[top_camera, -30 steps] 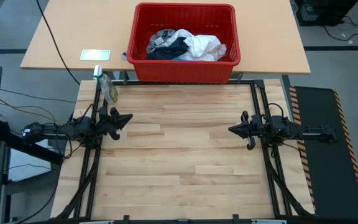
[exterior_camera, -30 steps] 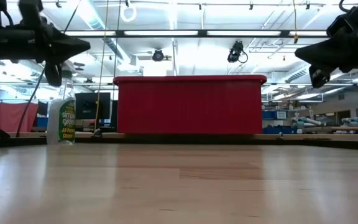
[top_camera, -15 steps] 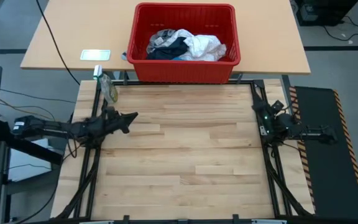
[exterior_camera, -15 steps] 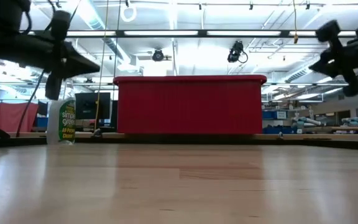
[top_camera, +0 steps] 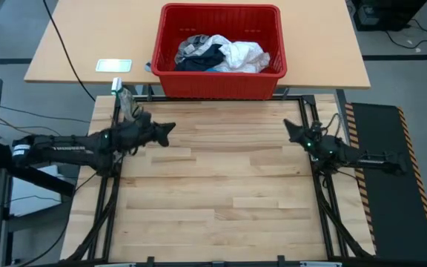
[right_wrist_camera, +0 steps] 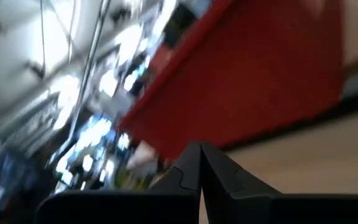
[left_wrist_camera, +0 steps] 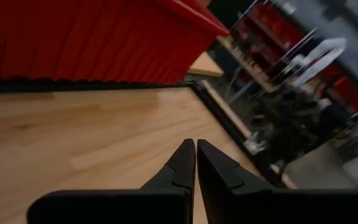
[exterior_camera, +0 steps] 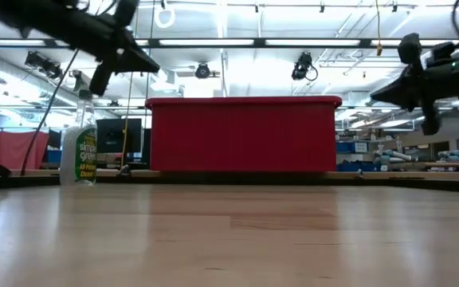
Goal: Fold laundry
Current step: Remove the blue shorts from the red laundry bin
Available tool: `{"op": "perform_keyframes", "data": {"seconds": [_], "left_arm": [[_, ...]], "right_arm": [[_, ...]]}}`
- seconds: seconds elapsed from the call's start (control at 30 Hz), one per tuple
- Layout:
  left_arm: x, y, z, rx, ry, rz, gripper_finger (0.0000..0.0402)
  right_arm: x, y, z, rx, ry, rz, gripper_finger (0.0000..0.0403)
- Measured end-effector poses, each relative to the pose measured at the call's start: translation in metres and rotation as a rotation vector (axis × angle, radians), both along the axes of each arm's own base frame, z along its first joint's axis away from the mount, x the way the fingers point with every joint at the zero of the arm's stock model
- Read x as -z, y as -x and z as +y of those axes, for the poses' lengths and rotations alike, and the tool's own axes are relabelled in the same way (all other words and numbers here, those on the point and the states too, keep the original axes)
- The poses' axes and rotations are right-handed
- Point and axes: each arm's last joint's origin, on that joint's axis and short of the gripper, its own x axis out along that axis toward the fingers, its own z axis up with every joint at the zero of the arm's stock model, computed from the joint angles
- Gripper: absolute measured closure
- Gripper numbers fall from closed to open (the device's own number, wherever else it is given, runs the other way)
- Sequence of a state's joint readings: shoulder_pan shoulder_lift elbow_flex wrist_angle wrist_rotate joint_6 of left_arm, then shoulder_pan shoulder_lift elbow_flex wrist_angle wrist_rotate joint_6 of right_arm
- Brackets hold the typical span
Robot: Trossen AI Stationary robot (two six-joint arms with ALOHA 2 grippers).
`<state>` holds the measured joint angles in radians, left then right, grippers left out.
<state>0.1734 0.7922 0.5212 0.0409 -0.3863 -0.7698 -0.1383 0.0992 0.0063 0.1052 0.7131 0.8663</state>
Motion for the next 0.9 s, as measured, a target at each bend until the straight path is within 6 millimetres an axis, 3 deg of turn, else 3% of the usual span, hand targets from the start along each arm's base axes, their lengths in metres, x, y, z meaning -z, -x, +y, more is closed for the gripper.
{"op": "perform_keyframes", "data": {"seconds": [0.13, 0.23, 0.43, 0.63, 0.9], "left_arm": [[-0.026, -0.005, 0.029, -0.039, -0.051, 0.135, 0.0370], [-0.048, -0.008, 0.059, -0.091, -0.116, 0.212, 0.0341], [-0.079, -0.026, 0.137, -0.008, -0.156, 0.283, 0.0256], [-0.091, -0.052, 0.211, 0.090, -0.101, 0.362, 0.0192], [-0.100, -0.085, 0.285, 0.109, -0.187, 0.479, 0.0180]], "right_arm": [[0.008, -0.009, 0.001, -0.170, -0.123, -0.003, 0.0392], [0.012, -0.014, 0.001, -0.230, -0.231, -0.011, 0.0393], [-0.009, -0.027, -0.001, -0.246, -0.253, 0.028, 0.0393], [-0.035, -0.044, -0.008, -0.194, -0.185, 0.122, 0.0393], [-0.052, -0.072, -0.026, -0.122, -0.146, 0.260, 0.0391]]}}
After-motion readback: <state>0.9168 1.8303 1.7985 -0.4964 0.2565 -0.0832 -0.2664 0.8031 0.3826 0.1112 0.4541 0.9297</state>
